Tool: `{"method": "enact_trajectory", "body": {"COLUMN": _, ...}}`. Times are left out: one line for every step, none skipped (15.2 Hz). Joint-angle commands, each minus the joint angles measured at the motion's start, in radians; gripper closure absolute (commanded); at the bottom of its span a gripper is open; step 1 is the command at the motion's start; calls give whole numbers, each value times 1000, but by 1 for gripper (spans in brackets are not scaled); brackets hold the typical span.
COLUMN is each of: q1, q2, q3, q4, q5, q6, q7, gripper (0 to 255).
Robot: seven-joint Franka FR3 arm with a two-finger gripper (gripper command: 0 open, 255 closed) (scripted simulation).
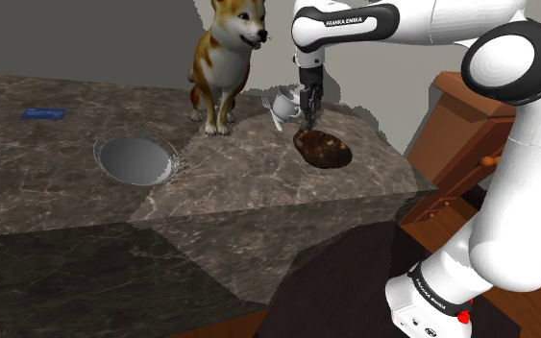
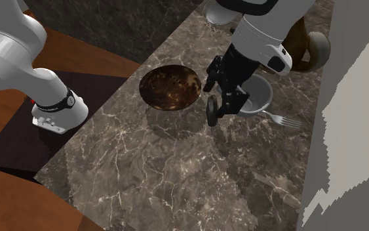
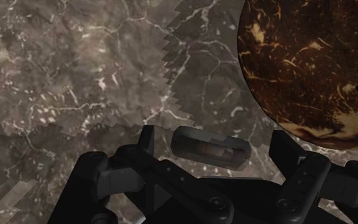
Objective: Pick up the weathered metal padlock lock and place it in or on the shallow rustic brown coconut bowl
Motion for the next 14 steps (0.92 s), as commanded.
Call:
{"method": "enact_trajectory", "body": {"q1": 0, "q2": 0, "q3": 0, "q4": 0, "q5": 0, "q6": 0, "q7": 0, "gripper": 0}}
{"method": "enact_trajectory", "body": {"q1": 0, "q2": 0, "q3": 0, "q4": 0, "q5": 0, "q6": 0, "q7": 0, "gripper": 255}}
{"method": "enact_trajectory", "body": {"q1": 0, "q2": 0, "q3": 0, "q4": 0, "q5": 0, "q6": 0, "q7": 0, "gripper": 255}}
{"method": "enact_trajectory", "body": {"q1": 0, "q2": 0, "q3": 0, "q4": 0, "q5": 0, "q6": 0, "q7": 0, "gripper": 255}}
{"method": "enact_trajectory", "body": {"q1": 0, "q2": 0, "q3": 0, "q4": 0, "q5": 0, "q6": 0, "q7": 0, "gripper": 255}}
{"method": "enact_trajectory", "body": {"q1": 0, "q2": 0, "q3": 0, "q4": 0, "q5": 0, "q6": 0, "q7": 0, "gripper": 255}}
{"method": "enact_trajectory", "body": {"q1": 0, "q2": 0, "q3": 0, "q4": 0, "q5": 0, "q6": 0, "q7": 0, "gripper": 255}}
{"method": "enact_trajectory", "body": {"q1": 0, "q2": 0, "q3": 0, "q4": 0, "q5": 0, "q6": 0, "q7": 0, "gripper": 255}}
{"method": "enact_trajectory", "body": {"q1": 0, "q2": 0, "q3": 0, "q4": 0, "q5": 0, "q6": 0, "q7": 0, "gripper": 255}}
{"method": "enact_trajectory", "body": {"q1": 0, "q2": 0, "q3": 0, "q4": 0, "q5": 0, "q6": 0, "q7": 0, "gripper": 255}}
{"method": "enact_trajectory", "body": {"q1": 0, "q2": 0, "q3": 0, "q4": 0, "q5": 0, "q6": 0, "q7": 0, "gripper": 255}}
{"method": "enact_trajectory", "body": {"q1": 0, "q2": -2, "q3": 0, "q4": 10, "q5": 0, "q6": -12, "q7": -2, "gripper": 255}}
{"method": "enact_trajectory", "body": {"q1": 0, "q2": -5, "q3": 0, "q4": 20, "q5": 0, "q6": -24, "q7": -4, "gripper": 255}}
{"method": "enact_trajectory", "body": {"q1": 1, "q2": -7, "q3": 0, "q4": 30, "q5": 0, "q6": -36, "q7": -6, "gripper": 255}}
